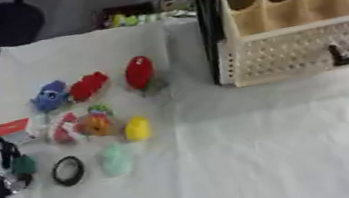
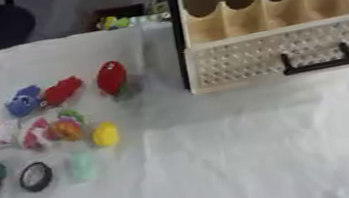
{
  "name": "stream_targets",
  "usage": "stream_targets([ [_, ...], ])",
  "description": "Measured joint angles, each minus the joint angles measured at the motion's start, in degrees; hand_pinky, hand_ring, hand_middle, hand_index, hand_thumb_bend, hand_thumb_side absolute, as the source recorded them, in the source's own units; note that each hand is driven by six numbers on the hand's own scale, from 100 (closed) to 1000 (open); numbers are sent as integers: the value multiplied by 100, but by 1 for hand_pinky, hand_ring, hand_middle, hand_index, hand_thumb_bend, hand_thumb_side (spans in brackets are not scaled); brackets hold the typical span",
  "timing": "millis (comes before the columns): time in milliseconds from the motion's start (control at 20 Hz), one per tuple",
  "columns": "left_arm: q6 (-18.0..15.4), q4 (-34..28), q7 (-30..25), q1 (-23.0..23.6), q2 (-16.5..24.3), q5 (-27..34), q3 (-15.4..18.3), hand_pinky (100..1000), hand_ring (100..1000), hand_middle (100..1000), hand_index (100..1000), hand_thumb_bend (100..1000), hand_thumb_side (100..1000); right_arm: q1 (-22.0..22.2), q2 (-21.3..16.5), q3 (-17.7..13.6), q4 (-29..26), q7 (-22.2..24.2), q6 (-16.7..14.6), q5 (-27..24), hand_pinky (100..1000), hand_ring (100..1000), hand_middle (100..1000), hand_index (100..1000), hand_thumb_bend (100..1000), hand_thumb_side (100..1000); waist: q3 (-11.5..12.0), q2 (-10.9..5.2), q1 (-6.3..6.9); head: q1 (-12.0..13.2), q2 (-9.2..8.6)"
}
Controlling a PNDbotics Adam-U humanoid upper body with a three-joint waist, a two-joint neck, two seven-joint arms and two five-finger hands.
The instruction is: Pick up objects from table and place into drawer.
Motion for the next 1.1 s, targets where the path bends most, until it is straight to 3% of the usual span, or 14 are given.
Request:
stream_targets([
  [700,64,-38,83,3,-3,150,3,377,487,458,556,106,285,45,49,-1,0,35,83,0,378,369,354,728,439,1000,-10,-1,-1,0,-21],
  [1100,158,-193,101,18,2,299,67,365,479,451,544,100,265,47,51,-2,0,18,113,0,378,369,354,728,433,1000,-6,-40,17,0,-21],
])
